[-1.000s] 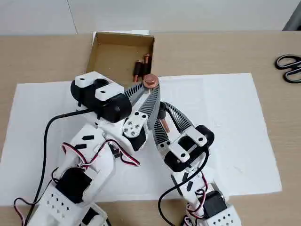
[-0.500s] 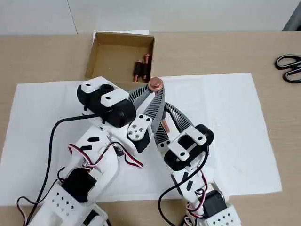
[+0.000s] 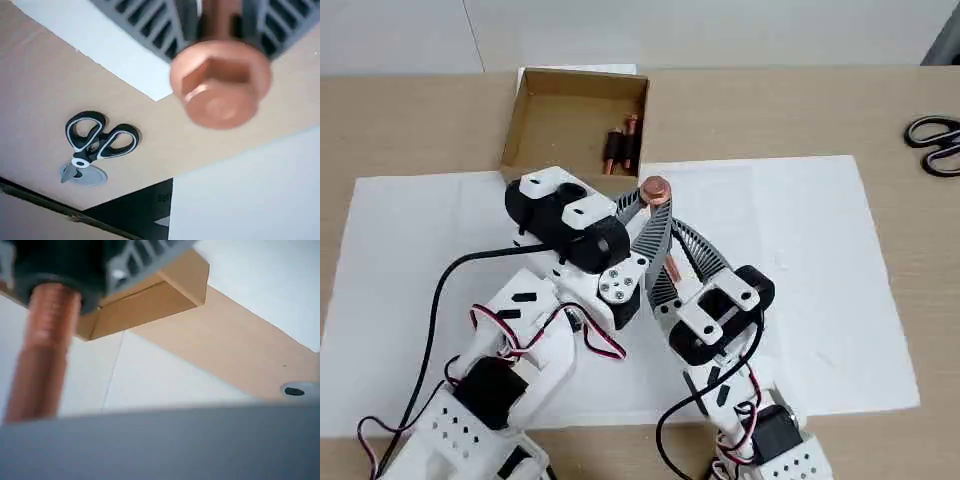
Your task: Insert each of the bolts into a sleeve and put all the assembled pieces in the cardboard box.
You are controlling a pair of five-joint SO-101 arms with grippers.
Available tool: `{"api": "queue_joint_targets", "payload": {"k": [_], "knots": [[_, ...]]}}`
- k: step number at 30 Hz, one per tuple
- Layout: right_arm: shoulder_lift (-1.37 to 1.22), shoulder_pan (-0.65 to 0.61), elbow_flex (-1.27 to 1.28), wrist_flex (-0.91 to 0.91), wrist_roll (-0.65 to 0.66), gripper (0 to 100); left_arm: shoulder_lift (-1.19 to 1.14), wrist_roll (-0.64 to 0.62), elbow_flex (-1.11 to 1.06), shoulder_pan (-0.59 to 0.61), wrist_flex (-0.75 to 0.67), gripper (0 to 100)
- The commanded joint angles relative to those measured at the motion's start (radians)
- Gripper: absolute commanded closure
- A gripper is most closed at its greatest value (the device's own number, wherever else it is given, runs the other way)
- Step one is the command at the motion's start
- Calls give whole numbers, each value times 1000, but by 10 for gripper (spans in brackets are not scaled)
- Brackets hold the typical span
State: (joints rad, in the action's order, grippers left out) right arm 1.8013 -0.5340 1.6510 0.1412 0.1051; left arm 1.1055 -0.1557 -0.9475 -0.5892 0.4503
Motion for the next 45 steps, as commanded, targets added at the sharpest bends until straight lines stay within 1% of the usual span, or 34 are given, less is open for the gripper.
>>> {"api": "queue_joint_targets", "payload": {"k": [1,4,8,10,22,27,32,38,41,45], "knots": [[16,10,-26,-27,8,994,12,8,7,0,3,992],[16,10,-57,-27,8,994,12,9,7,0,9,979],[16,10,-69,-19,8,994,12,9,12,0,106,882],[16,10,-69,-19,8,994,17,9,12,0,152,858],[16,10,-69,-19,8,994,18,12,15,-2,166,859],[16,10,-69,-19,8,994,18,103,8,-2,190,859],[16,10,-69,-19,8,994,18,115,8,-2,236,856],[16,10,-69,-19,8,994,17,133,8,3,238,855],[16,10,-69,-18,8,994,12,198,10,58,233,855],[16,10,-69,-18,8,994,18,207,15,104,233,855]]}}
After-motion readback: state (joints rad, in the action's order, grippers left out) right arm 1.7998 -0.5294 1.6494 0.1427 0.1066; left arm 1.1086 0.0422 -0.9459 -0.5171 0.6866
